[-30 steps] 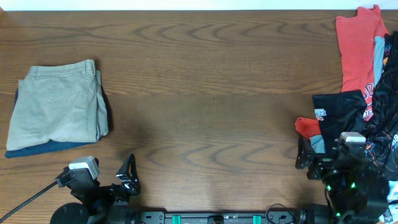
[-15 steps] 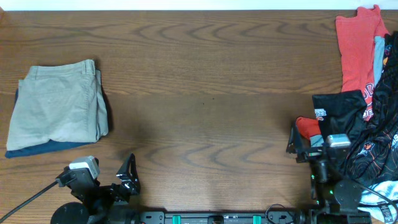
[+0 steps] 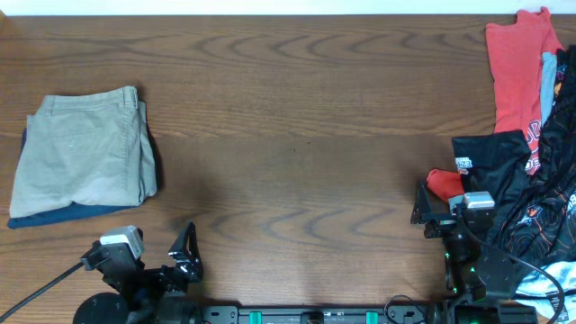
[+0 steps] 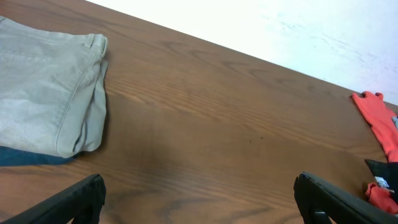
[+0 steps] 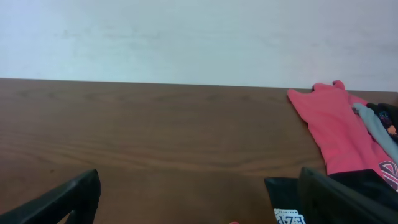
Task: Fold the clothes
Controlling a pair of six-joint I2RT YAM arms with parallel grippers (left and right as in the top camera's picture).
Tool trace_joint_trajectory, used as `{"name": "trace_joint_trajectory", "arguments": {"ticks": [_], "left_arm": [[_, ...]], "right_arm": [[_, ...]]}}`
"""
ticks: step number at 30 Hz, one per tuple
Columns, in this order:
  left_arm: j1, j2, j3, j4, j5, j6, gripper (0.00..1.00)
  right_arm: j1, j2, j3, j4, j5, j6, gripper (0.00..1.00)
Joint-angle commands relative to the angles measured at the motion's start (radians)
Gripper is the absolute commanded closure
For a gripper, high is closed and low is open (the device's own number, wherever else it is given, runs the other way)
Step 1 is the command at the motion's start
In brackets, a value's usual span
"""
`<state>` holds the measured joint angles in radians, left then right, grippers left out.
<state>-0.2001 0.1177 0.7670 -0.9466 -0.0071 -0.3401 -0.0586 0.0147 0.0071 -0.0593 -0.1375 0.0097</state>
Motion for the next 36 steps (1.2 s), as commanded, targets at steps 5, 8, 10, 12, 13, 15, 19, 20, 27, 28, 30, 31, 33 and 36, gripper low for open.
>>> {"name": "trace_joint_trajectory", "arguments": {"ticks": [5, 8, 10, 12, 13, 15, 19, 20, 27, 28, 30, 31, 33, 36], "left_arm": [[-0.003, -0.003, -0.001, -0.003, -0.008, -0.002, 0.02], [-0.003, -0.003, -0.001, -0.003, -0.008, -0.002, 0.02], [-0.003, -0.003, -0.001, -0.003, -0.008, -0.002, 0.02], [-0.003, -0.003, -0.001, -0.003, -0.008, -0.002, 0.02], [-0.003, -0.003, -0.001, -0.003, -0.008, -0.002, 0.02], [-0.003, -0.003, -0.001, -0.003, -0.008, -0.002, 0.02], [-0.003, -0.003, -0.001, -0.003, -0.008, -0.002, 0.02], [-0.003, -0.003, -0.001, -0.003, -0.008, -0.002, 0.02], [-0.003, -0.003, -0.001, -0.003, -0.008, -0.002, 0.02], [-0.003, -0.003, -0.001, -0.003, -0.008, -0.002, 0.02], [-0.002, -0.003, -0.002, -0.003, -0.008, -0.002, 0.02], [0.004, -0.005, -0.004, -0.004, -0.009, 0.0, 0.02], [0.032, -0.01, -0.004, -0.042, -0.009, 0.039, 0.02], [0.101, -0.022, -0.033, -0.066, -0.01, 0.056, 0.02]], "right_arm": [[0.013, -0.01, -0.002, -0.004, 0.014, -0.018, 0.01], [0.013, -0.01, -0.002, -0.004, 0.014, -0.018, 0.01], [0.013, -0.01, -0.002, -0.004, 0.014, -0.019, 0.01], [0.013, -0.01, -0.002, -0.004, 0.014, -0.018, 0.01], [0.013, -0.01, -0.002, -0.004, 0.014, -0.018, 0.01], [0.013, -0.009, -0.002, -0.004, 0.014, -0.018, 0.01], [0.013, -0.009, -0.002, -0.004, 0.014, -0.018, 0.01], [0.013, -0.009, -0.002, -0.004, 0.014, -0.018, 0.01], [0.013, -0.009, -0.002, -0.004, 0.014, -0.018, 0.01], [0.013, -0.009, -0.002, -0.004, 0.014, -0.018, 0.01], [0.013, -0.009, -0.002, -0.004, 0.014, -0.018, 0.01], [0.013, -0.009, -0.002, -0.004, 0.014, -0.018, 0.01], [0.013, -0.009, -0.002, -0.004, 0.014, -0.018, 0.01], [0.013, -0.009, -0.002, -0.004, 0.014, -0.018, 0.01]]}}
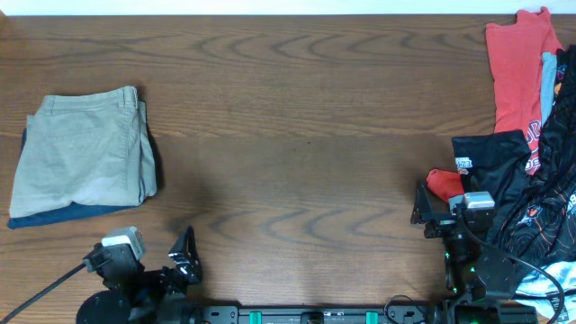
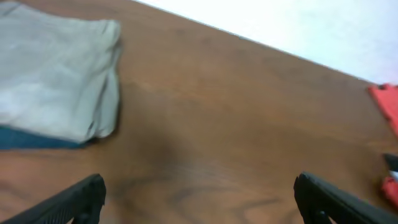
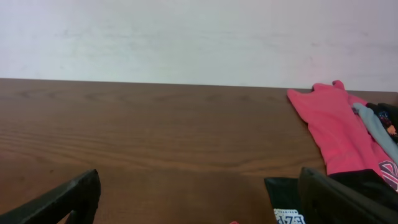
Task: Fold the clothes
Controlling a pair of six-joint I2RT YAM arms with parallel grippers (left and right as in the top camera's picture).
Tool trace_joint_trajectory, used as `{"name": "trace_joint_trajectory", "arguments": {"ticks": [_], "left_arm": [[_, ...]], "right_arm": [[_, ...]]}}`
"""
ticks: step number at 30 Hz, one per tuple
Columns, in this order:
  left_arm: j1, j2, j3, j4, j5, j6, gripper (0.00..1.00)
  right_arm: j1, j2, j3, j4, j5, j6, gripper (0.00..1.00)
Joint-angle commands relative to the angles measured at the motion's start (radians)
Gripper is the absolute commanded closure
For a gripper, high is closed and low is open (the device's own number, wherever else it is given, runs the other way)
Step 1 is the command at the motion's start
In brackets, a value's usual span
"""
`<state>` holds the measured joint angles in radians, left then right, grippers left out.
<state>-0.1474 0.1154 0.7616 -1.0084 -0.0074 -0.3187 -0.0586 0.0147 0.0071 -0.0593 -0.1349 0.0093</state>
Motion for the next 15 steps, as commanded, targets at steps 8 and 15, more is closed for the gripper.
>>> {"name": "trace_joint_trajectory", "arguments": {"ticks": [8, 15], "left_arm": [[0.148, -0.114, -0.294, 0.277, -0.013, 0.106, 0.02], [0.154, -0.113, -0.565, 0.796, -0.011, 0.127, 0.02]], "right_arm": [[0.013, -0.009, -0.002, -0.004, 0.011, -0.018, 0.01], [0.013, -0.009, -0.002, -0.004, 0.011, -0.018, 0.01]]}}
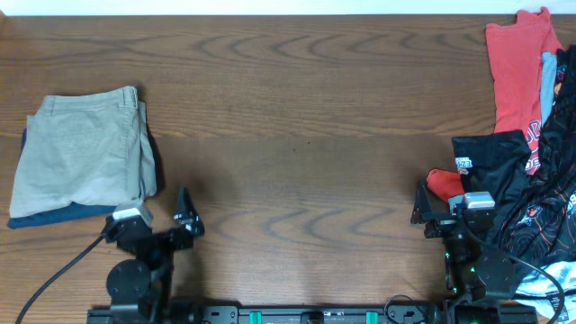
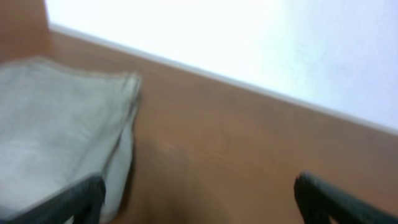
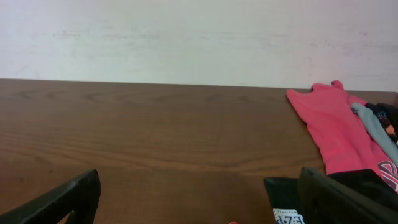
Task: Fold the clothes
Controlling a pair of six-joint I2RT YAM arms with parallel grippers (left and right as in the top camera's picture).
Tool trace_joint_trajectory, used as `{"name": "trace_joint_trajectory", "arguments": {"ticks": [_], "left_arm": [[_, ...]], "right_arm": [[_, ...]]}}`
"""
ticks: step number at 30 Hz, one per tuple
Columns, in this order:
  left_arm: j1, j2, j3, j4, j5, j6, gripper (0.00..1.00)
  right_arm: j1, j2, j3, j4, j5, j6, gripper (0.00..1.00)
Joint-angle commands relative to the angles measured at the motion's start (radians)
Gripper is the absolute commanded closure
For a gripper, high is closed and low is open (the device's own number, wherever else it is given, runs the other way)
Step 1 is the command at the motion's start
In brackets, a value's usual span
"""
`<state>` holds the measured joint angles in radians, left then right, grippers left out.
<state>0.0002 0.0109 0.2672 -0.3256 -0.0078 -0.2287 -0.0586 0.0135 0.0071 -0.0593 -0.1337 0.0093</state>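
Folded khaki shorts [image 1: 85,153] lie at the table's left on a folded navy garment [image 1: 72,214]; the khaki stack [image 2: 56,137] fills the left of the blurred left wrist view. A heap of unfolded clothes sits at the right: a red shirt [image 1: 515,67], a black printed garment [image 1: 504,175], a small red piece [image 1: 445,184]. My left gripper [image 1: 155,227] stands open near the front edge, just right of the stack, holding nothing. At the front right my right gripper [image 1: 447,216] is open beside the heap, with the red shirt [image 3: 333,127] ahead to its right.
Bare brown table [image 1: 297,108] spreads between the folded stack and the heap. A white wall [image 3: 186,37] runs behind the far edge. The arm bases and a black rail [image 1: 315,315] line the front edge.
My left gripper has moved away from the front edge toward the folded stack and turned, its camera now looking at the far wall. The right arm has not moved.
My left gripper stood open at the front left, angled right, with the khaki stack folded beside it. It then sat slightly lower toward the edge. Now it is farther up, close to the stack. The right gripper stayed open by the heap throughout.
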Motion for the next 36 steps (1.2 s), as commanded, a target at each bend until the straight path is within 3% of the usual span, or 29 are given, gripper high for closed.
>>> {"name": "trace_joint_trajectory", "arguments": {"ticks": [1, 3, 6, 12, 36], "left_arm": [[0.006, -0.009, -0.106, 0.192, -0.009, 0.051, 0.02], [0.006, -0.009, -0.185, 0.359, -0.008, 0.077, 0.02], [0.006, -0.009, -0.265, 0.479, 0.0, 0.087, 0.02], [0.005, -0.009, -0.263, 0.249, 0.022, 0.086, 0.02], [0.005, -0.005, -0.262, 0.255, 0.022, 0.086, 0.02]], "right_arm": [[0.013, -0.008, -0.002, -0.004, 0.01, -0.018, 0.01], [0.013, -0.008, -0.002, -0.004, 0.01, -0.018, 0.01], [0.013, -0.008, -0.002, -0.004, 0.01, -0.018, 0.01], [0.013, -0.008, -0.002, -0.004, 0.01, -0.018, 0.01], [0.013, -0.008, -0.002, -0.004, 0.01, -0.018, 0.01]]}}
